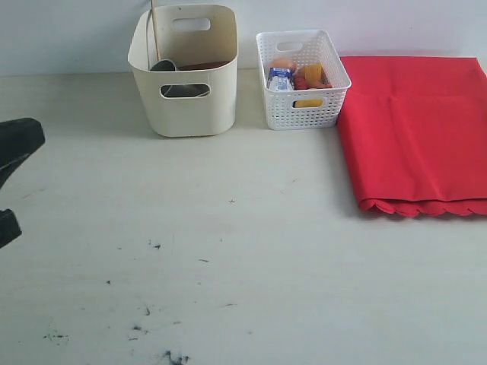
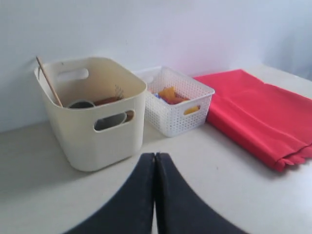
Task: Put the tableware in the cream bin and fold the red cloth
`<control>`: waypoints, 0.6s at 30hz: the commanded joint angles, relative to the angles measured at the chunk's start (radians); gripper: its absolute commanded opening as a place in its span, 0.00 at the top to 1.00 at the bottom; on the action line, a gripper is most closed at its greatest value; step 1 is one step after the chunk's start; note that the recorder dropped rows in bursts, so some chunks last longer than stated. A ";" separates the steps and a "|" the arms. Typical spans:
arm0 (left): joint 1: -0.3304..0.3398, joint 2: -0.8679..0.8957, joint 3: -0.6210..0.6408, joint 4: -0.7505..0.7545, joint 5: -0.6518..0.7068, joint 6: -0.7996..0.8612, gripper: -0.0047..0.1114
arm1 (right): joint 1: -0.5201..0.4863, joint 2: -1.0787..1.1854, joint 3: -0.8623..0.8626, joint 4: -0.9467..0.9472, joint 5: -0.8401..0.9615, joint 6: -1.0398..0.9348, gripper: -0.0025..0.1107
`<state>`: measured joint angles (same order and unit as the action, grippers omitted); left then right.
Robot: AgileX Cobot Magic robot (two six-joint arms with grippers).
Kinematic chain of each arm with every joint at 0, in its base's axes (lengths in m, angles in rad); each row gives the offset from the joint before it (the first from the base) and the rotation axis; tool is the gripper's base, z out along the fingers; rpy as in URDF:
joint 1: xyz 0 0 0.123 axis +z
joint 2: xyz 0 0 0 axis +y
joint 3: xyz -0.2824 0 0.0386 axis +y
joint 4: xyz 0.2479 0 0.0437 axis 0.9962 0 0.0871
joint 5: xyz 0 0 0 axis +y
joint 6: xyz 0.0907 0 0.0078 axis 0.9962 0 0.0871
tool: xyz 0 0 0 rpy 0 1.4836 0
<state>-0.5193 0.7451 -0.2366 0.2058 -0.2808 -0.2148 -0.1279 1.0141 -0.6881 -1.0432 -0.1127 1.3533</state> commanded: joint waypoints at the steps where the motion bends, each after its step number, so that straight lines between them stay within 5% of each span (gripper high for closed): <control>1: 0.002 -0.104 0.004 -0.007 0.024 0.036 0.94 | 0.000 -0.112 0.065 -0.007 -0.124 0.040 0.98; 18: 0.015 -0.212 0.027 0.016 0.014 0.044 0.94 | 0.000 -0.234 0.067 -0.007 -0.126 0.038 0.98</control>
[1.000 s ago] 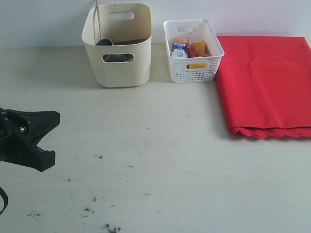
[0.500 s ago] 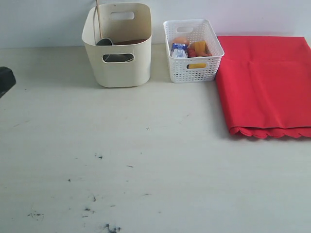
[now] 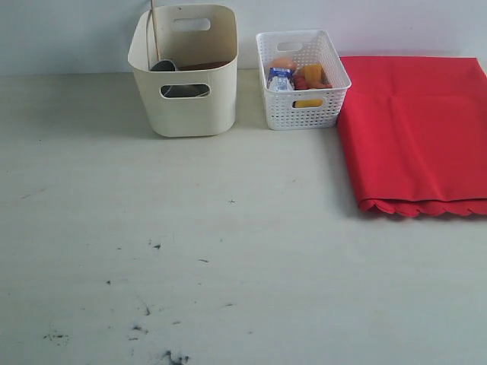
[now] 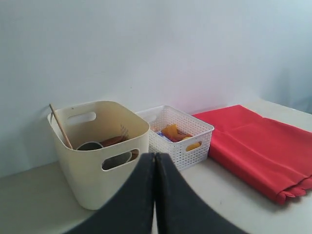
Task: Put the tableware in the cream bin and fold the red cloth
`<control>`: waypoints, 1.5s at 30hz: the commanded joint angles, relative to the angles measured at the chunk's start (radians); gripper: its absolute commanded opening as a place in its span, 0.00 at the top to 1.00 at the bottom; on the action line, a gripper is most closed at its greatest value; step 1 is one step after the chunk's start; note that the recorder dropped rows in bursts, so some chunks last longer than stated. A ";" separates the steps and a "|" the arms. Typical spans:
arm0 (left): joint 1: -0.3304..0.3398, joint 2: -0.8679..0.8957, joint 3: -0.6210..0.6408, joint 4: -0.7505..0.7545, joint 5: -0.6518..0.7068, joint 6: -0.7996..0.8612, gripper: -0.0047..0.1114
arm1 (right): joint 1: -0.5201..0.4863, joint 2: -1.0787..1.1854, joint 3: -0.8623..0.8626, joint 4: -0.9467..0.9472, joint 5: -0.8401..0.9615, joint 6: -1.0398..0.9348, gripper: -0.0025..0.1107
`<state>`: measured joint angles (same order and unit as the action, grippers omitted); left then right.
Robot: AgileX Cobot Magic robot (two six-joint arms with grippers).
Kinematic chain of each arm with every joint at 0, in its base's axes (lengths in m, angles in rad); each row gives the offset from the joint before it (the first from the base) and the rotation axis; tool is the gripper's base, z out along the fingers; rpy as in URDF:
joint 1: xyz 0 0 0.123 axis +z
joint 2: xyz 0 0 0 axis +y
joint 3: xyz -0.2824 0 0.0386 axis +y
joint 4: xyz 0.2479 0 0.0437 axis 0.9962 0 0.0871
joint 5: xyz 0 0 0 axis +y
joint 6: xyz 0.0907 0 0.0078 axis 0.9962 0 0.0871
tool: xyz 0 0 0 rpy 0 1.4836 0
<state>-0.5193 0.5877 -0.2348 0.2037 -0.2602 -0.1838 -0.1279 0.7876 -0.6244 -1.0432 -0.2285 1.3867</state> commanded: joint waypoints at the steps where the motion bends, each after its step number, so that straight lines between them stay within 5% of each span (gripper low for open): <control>1: 0.031 -0.087 0.039 0.029 -0.006 0.034 0.94 | 0.000 -0.008 0.003 -0.007 -0.004 0.005 0.98; 6: 0.153 -0.274 0.126 0.029 -0.008 0.050 0.94 | 0.000 -0.008 0.003 -0.004 -0.010 0.005 0.98; 12: 0.381 -0.480 0.235 0.029 -0.008 0.042 0.94 | 0.000 -0.008 0.003 -0.004 -0.008 0.005 0.98; 18: 0.563 -0.588 0.235 0.025 0.087 -0.050 0.94 | 0.000 -0.008 0.003 -0.004 -0.008 0.005 0.98; 27: 0.590 -0.588 0.235 0.025 0.340 -0.059 0.94 | 0.000 -0.008 0.003 -0.004 -0.008 0.005 0.98; 40: 0.590 -0.588 0.235 0.023 0.348 -0.059 0.94 | 0.000 -0.008 0.003 -0.004 -0.008 0.005 0.98; 45: 0.590 -0.588 0.235 -0.293 0.348 0.282 0.94 | 0.000 -0.008 0.003 -0.006 -0.010 0.005 0.98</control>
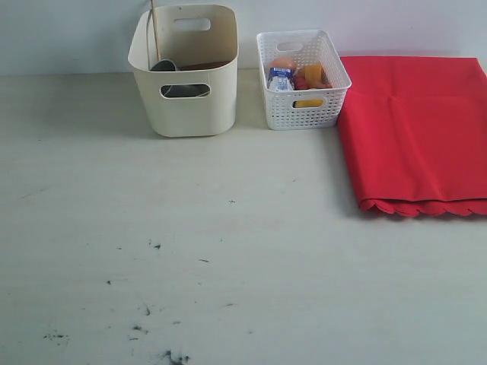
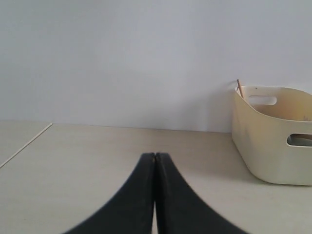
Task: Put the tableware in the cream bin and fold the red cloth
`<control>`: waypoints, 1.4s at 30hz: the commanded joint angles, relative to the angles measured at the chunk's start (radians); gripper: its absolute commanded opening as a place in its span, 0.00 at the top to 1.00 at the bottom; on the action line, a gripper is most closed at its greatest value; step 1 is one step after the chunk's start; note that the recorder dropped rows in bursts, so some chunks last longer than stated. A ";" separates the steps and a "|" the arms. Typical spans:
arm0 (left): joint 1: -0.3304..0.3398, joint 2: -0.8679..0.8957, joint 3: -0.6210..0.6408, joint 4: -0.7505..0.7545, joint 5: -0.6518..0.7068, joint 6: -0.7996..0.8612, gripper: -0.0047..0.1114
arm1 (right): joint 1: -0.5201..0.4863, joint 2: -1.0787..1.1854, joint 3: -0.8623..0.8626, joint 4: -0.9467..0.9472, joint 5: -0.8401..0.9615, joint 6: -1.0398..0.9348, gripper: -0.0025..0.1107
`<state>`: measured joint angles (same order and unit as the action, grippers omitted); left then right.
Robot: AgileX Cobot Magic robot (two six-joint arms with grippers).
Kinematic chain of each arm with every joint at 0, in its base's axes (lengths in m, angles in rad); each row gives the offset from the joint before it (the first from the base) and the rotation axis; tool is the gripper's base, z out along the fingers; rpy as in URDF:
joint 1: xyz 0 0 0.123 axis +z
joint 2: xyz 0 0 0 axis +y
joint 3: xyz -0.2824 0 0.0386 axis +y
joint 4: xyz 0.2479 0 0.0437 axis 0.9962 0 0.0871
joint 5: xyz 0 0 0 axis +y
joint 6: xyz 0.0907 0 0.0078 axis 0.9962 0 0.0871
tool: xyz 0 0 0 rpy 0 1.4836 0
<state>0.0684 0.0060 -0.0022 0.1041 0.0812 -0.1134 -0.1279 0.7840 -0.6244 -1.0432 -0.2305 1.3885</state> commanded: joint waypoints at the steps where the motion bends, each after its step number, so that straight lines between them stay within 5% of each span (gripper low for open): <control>1: 0.003 -0.006 0.002 -0.193 0.007 0.211 0.94 | 0.000 -0.004 0.003 -0.006 -0.008 0.003 0.98; 7: 0.003 -0.006 0.002 -0.114 0.007 0.087 0.94 | 0.000 -0.004 0.003 -0.004 -0.008 0.003 0.98; 31: 0.003 -0.006 0.002 -0.114 0.007 0.094 0.94 | 0.000 -0.004 0.006 -0.009 -0.010 0.073 0.98; 38: 0.003 -0.006 0.002 -0.114 0.007 0.094 0.94 | 0.000 -0.038 0.150 -0.466 -0.269 0.332 0.98; 42: 0.003 -0.006 0.002 -0.114 0.007 0.094 0.94 | 0.000 -0.040 0.230 -0.515 -0.440 0.342 0.98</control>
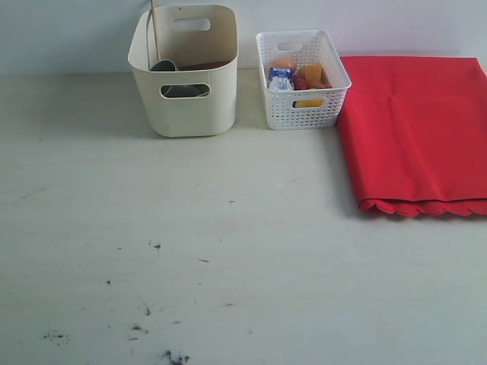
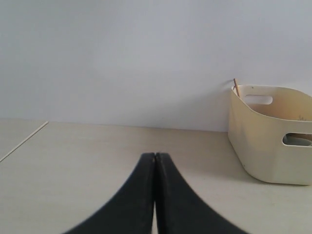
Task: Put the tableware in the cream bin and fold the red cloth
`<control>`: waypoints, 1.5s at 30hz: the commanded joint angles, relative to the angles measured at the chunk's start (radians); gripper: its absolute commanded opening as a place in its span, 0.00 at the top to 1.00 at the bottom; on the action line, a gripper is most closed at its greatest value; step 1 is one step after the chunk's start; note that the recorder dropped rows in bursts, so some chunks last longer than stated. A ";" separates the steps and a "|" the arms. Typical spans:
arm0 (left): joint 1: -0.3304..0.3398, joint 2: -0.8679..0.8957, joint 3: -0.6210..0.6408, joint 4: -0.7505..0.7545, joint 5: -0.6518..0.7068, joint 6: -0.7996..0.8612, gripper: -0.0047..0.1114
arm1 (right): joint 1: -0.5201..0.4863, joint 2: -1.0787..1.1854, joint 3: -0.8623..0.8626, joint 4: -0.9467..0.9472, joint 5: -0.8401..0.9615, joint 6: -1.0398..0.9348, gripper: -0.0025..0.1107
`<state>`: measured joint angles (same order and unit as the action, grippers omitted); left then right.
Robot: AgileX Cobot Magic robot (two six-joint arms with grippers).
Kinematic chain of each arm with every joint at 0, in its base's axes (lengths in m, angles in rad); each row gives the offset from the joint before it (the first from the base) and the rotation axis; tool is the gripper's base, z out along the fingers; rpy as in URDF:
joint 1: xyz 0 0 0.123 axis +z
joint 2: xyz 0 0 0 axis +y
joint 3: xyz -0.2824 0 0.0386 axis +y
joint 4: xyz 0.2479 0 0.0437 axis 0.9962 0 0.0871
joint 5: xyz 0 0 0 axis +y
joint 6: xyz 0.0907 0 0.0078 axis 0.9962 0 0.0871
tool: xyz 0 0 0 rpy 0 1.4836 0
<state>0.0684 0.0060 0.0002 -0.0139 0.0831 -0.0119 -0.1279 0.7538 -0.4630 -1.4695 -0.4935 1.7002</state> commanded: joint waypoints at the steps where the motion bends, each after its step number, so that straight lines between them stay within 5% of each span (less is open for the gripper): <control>1: 0.003 -0.006 0.000 0.004 0.005 -0.007 0.94 | 0.000 -0.010 0.089 -0.101 -0.204 0.030 0.98; 8: 0.003 -0.006 0.000 0.004 0.005 -0.007 0.94 | 0.000 -0.010 0.173 -0.104 -0.127 -0.020 0.98; 16: 0.003 -0.006 0.000 0.004 0.005 -0.007 0.94 | 0.000 -0.010 0.381 0.763 0.104 -0.941 0.98; 21: 0.003 -0.006 0.000 0.004 0.005 -0.007 0.94 | 0.000 -0.010 0.391 1.115 0.305 -1.140 0.98; 34: 0.003 -0.006 0.000 0.004 0.005 -0.007 0.94 | 0.000 -0.028 0.396 1.119 0.432 -1.155 0.98; 40: 0.003 -0.006 0.000 0.004 0.005 -0.007 0.94 | 0.002 -0.263 0.450 1.121 0.447 -1.151 0.98; 45: 0.003 -0.006 0.000 0.004 0.005 -0.007 0.94 | 0.113 -0.443 0.463 1.121 0.470 -1.151 0.98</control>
<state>0.0684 0.0060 0.0002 -0.0139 0.0854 -0.0119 -0.0740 0.3938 -0.0051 -0.3548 -0.0362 0.5555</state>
